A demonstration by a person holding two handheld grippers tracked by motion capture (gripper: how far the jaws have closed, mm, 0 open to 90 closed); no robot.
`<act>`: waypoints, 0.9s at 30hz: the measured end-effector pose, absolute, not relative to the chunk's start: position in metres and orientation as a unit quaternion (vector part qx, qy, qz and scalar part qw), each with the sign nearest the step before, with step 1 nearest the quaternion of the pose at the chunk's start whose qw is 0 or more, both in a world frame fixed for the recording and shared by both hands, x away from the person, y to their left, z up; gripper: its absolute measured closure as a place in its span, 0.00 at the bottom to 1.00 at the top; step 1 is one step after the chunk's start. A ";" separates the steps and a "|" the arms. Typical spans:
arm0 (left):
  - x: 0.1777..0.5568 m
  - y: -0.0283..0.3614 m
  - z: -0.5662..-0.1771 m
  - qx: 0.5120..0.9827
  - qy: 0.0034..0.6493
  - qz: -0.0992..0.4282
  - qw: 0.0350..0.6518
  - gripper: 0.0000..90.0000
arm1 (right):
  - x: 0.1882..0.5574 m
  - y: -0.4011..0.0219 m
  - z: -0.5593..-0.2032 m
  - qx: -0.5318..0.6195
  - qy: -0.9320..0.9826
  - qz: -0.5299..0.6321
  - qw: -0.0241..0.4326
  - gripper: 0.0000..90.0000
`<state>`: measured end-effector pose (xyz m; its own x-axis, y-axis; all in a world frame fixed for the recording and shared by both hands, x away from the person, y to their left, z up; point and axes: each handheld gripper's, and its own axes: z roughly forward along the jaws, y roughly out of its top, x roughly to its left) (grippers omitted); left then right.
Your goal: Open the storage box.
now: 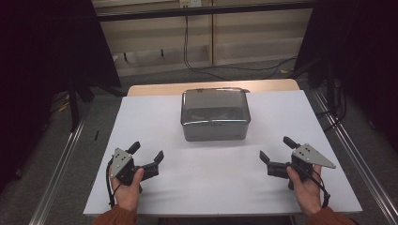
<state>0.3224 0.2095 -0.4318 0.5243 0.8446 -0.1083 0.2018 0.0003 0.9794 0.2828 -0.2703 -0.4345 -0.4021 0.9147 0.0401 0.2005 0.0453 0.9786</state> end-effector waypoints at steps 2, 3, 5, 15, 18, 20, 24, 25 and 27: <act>0.323 0.210 -0.432 0.659 0.400 0.274 0.575 0.04 | 0.285 -0.268 -0.435 0.434 0.644 0.538 0.327 0.00; 0.323 0.210 -0.432 0.659 0.400 0.274 0.575 0.04 | 0.285 -0.266 -0.435 0.435 0.645 0.537 0.325 0.00; 0.322 0.209 -0.432 0.658 0.399 0.276 0.575 0.04 | 0.286 -0.265 -0.435 0.434 0.647 0.538 0.322 0.00; 0.322 0.209 -0.433 0.658 0.399 0.280 0.574 0.04 | 0.295 -0.245 -0.432 0.404 0.659 0.552 0.312 0.00; 0.322 0.209 -0.433 0.659 0.398 0.280 0.574 0.04 | 0.299 -0.238 -0.433 0.394 0.668 0.551 0.308 0.00; 0.321 0.209 -0.433 0.662 0.395 0.281 0.572 0.04 | 0.302 -0.235 -0.433 0.394 0.667 0.552 0.309 0.00; 0.322 0.209 -0.433 0.661 0.397 0.282 0.571 0.04 | 0.306 -0.229 -0.432 0.393 0.666 0.555 0.308 0.00; 0.322 0.209 -0.433 0.660 0.398 0.282 0.571 0.04 | 0.306 -0.229 -0.432 0.393 0.666 0.555 0.308 0.00; 0.322 0.209 -0.433 0.660 0.399 0.279 0.573 0.04 | 0.308 -0.227 -0.431 0.390 0.667 0.555 0.309 0.00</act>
